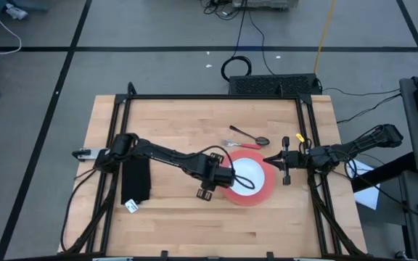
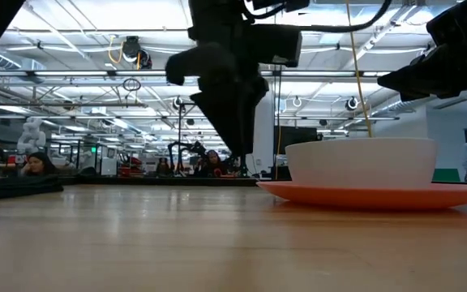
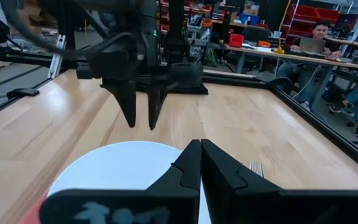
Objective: Set table place
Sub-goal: Adjust the pink plate
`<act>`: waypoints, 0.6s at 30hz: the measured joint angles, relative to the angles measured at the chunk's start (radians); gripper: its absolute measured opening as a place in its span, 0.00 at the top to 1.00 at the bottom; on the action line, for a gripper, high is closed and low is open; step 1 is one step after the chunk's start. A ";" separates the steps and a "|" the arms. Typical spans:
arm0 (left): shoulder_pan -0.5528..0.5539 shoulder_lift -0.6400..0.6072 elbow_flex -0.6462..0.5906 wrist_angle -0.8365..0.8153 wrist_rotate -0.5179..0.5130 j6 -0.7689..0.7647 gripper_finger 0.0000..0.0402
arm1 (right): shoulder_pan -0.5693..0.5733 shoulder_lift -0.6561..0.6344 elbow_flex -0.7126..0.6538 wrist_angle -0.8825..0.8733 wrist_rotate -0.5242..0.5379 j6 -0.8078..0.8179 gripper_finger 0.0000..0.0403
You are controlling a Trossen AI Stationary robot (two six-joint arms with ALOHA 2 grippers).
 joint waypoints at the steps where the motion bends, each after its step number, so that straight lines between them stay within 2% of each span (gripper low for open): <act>1: 0.003 -0.020 -0.020 0.030 -0.005 -0.005 0.60 | 0.000 -0.001 0.000 0.000 0.000 0.000 1.00; 5: 0.031 -0.149 -0.129 0.153 -0.003 -0.011 0.60 | 0.000 0.000 0.000 0.000 0.000 0.000 1.00; 9: 0.080 -0.313 -0.326 0.382 0.076 -0.069 0.60 | 0.000 0.000 0.000 -0.002 0.000 0.000 1.00; 13: 0.130 -0.470 -0.540 0.638 0.127 -0.183 0.60 | 0.000 0.000 0.000 0.000 0.000 0.000 1.00; 18: 0.161 -0.545 -0.719 0.876 0.131 -0.421 0.60 | 0.000 0.000 0.000 0.016 0.000 0.000 1.00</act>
